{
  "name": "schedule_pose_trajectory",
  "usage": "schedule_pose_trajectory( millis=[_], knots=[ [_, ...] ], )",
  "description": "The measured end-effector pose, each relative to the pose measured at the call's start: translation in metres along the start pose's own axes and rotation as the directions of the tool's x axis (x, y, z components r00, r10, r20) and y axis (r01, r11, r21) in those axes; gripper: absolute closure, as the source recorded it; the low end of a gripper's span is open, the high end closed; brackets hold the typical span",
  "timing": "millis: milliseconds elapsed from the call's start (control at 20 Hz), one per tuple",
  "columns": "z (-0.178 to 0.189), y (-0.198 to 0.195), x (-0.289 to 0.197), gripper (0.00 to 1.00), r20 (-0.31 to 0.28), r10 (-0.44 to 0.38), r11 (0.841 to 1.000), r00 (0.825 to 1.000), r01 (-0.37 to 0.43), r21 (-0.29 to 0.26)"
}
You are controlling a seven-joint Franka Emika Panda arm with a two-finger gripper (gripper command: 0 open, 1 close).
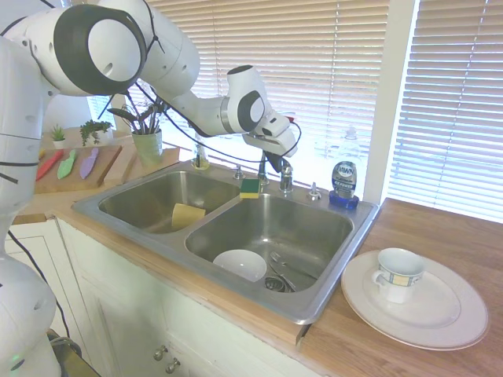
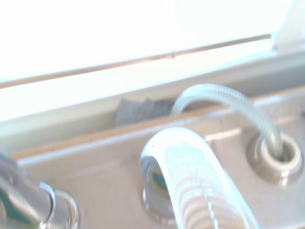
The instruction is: Turn on the faucet
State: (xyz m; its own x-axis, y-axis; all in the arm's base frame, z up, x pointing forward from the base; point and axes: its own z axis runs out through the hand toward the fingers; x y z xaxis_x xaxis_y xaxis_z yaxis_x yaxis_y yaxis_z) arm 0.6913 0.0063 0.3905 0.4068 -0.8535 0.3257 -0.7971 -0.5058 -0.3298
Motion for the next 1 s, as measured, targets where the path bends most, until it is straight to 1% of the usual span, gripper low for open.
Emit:
schedule_pose_trajectory(
  millis=[250,350,450,900,1000],
  knots=[
    [-0.016,0.002,0.006,1.0,-0.035,0.004,0.998,0.999,-0.002,0.062],
    [-0.023,0.001,0.005,1.0,-0.045,-0.004,0.997,0.999,0.007,0.073],
    [-0.028,0.001,0.003,1.0,-0.048,-0.007,0.997,0.999,0.01,0.079],
    [-0.029,0.001,0.002,1.0,-0.052,-0.001,0.996,0.999,0.006,0.087],
    [-0.028,0.001,0.0,1.0,-0.049,-0.011,0.997,0.999,0.014,0.072]
  ],
)
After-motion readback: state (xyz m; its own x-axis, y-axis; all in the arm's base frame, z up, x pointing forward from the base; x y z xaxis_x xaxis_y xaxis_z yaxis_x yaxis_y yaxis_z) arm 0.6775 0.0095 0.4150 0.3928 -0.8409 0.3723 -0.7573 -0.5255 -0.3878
